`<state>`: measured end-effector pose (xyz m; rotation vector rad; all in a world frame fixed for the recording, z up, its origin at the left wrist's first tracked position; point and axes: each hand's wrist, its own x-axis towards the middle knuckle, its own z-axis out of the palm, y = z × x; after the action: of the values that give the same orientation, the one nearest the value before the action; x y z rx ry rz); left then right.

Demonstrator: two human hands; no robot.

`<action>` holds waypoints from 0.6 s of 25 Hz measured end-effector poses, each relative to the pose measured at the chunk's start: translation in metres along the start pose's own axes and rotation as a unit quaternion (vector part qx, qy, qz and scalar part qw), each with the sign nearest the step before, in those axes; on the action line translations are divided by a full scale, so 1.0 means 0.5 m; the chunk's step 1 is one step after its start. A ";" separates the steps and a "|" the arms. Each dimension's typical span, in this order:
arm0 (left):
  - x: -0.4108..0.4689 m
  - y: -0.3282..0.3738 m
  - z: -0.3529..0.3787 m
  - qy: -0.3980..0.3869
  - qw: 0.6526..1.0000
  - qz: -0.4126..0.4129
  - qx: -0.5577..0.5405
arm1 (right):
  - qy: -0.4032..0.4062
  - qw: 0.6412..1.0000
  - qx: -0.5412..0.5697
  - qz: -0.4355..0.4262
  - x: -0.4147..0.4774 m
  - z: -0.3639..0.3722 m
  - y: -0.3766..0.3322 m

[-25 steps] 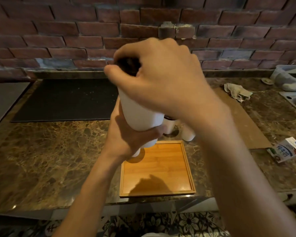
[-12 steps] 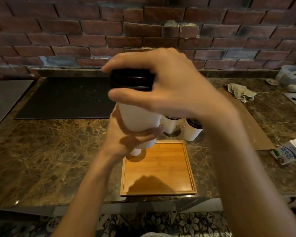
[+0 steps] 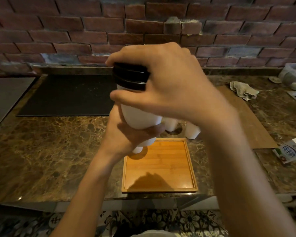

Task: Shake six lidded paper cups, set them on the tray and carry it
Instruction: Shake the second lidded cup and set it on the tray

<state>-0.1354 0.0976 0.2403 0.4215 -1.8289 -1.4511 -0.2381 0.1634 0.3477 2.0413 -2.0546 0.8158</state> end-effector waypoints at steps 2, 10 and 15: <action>-0.004 0.001 -0.011 -0.045 0.998 -0.001 -0.050 | -0.081 0.977 0.188 -0.060 -0.001 -0.028 0.028; -0.010 0.002 0.013 0.023 0.999 0.020 0.012 | 0.056 0.996 -0.063 0.011 -0.009 0.018 -0.014; -0.012 -0.012 -0.001 -0.036 0.997 0.016 -0.063 | -0.029 0.973 0.210 -0.091 -0.021 -0.008 0.037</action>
<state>-0.1323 0.0993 0.2327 0.2784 -1.7798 -1.5683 -0.2560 0.1732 0.3411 2.4452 -1.8021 1.2548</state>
